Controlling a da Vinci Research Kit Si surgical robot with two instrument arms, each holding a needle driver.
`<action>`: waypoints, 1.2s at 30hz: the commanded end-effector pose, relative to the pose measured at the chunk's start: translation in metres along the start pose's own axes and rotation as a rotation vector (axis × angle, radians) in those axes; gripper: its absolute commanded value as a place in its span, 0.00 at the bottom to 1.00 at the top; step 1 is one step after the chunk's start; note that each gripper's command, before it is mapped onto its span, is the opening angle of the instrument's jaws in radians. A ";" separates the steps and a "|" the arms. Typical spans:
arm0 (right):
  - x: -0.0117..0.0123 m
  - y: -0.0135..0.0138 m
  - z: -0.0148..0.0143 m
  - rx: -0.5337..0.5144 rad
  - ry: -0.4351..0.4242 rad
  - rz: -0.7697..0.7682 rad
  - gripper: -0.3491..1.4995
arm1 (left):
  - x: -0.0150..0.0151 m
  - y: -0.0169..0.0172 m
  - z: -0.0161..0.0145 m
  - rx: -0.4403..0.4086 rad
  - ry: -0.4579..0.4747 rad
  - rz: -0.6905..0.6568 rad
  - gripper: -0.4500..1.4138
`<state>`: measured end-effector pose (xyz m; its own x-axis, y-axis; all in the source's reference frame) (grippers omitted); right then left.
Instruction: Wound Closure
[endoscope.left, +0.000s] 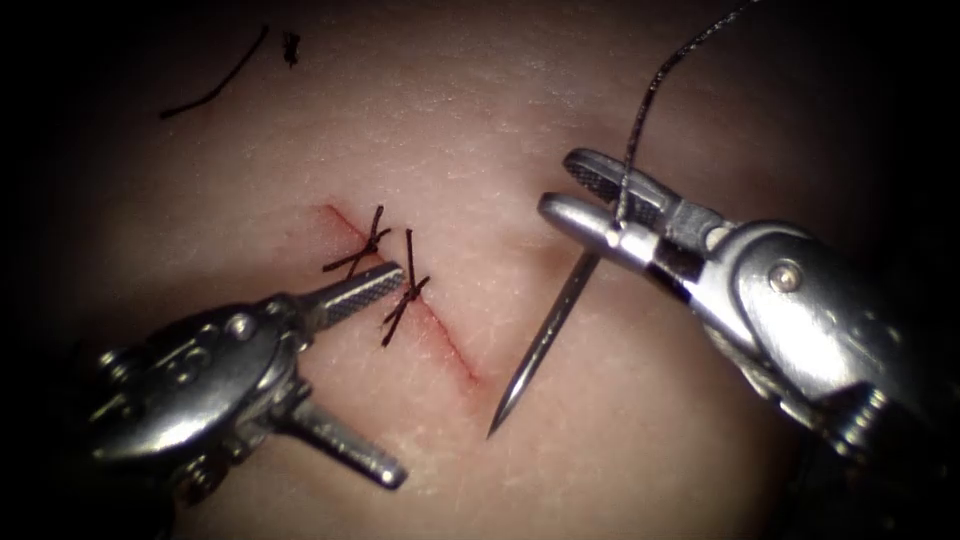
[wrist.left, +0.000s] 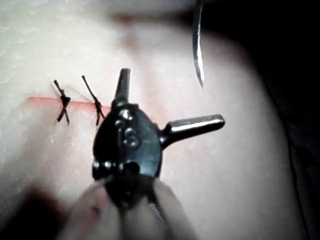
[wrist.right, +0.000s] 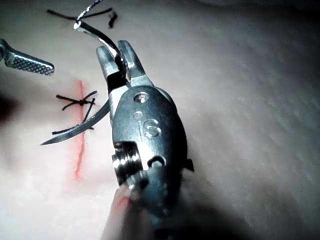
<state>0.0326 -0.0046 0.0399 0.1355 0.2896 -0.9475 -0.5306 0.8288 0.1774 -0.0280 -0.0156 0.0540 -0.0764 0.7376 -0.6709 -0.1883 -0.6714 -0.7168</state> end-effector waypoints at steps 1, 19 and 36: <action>-0.0011 -0.0002 0.0006 -0.020 -0.021 -0.027 0.00 | -0.0012 0.0001 -0.0001 0.028 -0.026 0.016 0.92; -0.0094 -0.0024 0.0037 -0.120 -0.004 -0.241 0.00 | -0.0076 0.0016 0.0020 0.217 -0.125 0.287 0.27; -0.0109 -0.0029 0.0049 -0.129 -0.026 -0.413 0.00 | -0.0127 -0.0050 0.0047 0.348 -0.328 0.345 0.02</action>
<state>0.0360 -0.0075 0.0505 0.3833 -0.0429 -0.9226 -0.5271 0.8101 -0.2567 -0.0303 -0.0206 0.0669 -0.4849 0.4958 -0.7204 -0.4021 -0.8579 -0.3198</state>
